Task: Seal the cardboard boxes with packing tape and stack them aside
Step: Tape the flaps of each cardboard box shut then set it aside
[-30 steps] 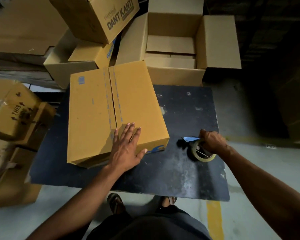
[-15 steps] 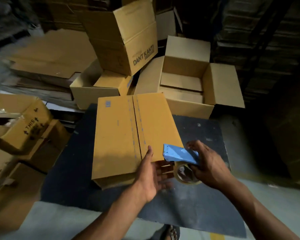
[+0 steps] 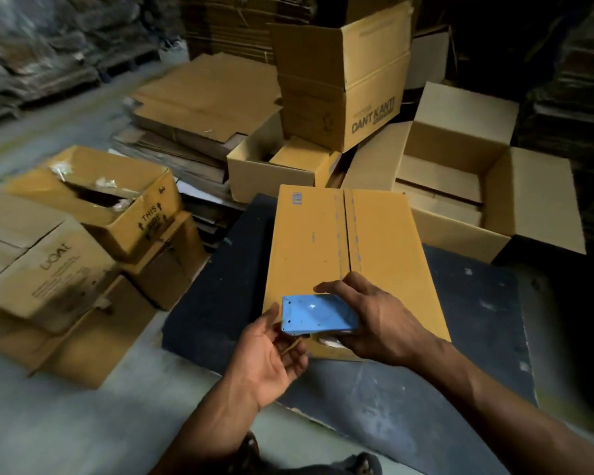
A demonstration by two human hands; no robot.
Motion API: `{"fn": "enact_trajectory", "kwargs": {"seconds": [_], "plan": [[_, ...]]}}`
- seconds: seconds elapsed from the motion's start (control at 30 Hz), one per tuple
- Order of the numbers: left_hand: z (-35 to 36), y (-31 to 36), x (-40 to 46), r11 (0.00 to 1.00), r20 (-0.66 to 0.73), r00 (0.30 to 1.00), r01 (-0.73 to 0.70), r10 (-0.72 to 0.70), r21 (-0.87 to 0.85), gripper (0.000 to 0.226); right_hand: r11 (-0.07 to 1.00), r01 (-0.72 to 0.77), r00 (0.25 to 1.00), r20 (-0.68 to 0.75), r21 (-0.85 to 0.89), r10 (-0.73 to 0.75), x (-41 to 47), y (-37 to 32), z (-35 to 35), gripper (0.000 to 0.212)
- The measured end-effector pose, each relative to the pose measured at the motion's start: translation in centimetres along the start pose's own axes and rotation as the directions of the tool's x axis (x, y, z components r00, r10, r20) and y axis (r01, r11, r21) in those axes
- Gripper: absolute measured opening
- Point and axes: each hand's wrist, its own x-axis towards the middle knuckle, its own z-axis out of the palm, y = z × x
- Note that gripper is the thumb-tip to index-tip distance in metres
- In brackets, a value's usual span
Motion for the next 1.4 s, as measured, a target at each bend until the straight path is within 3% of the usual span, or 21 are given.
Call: {"fn": "enact_trajectory", "kwargs": {"seconds": [0.1, 0.27, 0.4, 0.53, 0.9, 1.13, 1.4], "plan": [[-1.9, 0.6, 0.3, 0.997, -0.106, 0.991, -0.076, 0.078, 0.025, 0.017, 0.996, 0.085, 0.995, 0.048, -0.030, -0.083, 2.1, -1.7, 0.2, 0.073], [-3.8, 2.2, 1.6, 0.898, -0.261, 0.894, -0.264, 0.365, 0.351, 0.013, 0.974, 0.179, 0.965, 0.215, -0.136, -0.148, 3.0, -2.1, 0.4, 0.073], [-6.8, 2.8, 3.0, 0.890, -0.355, 0.854, -0.235, 0.381, 0.390, 0.023, 0.967, 0.122, 0.961, 0.272, -0.224, -0.058, 1.9, 1.2, -1.5, 0.077], [-7.9, 2.7, 4.6, 0.894, -0.367, 0.862, -0.191, 0.350, 0.405, 0.023, 0.966, 0.046, 0.936, 0.349, -0.256, 0.048, 0.5, 3.0, -1.3, 0.076], [-7.9, 1.1, 7.5, 0.825, -0.433, 0.745, -0.275, 0.507, 0.494, 0.032, 0.944, 0.061, 0.941, 0.334, -0.325, 0.054, 1.4, 2.4, 0.2, 0.076], [-9.1, 0.5, 9.8, 0.832, -0.410, 0.787, -0.222, 0.460, 0.508, 0.033, 0.917, 0.082, 0.928, 0.365, -0.391, 0.073, 3.1, 1.2, 0.7, 0.072], [-10.8, 0.9, 12.0, 0.952, -0.290, 0.956, 0.040, 0.052, 0.304, 0.024, 0.879, 0.131, 0.902, 0.423, -0.459, 0.086, 4.4, -0.2, 0.7, 0.068]]}}
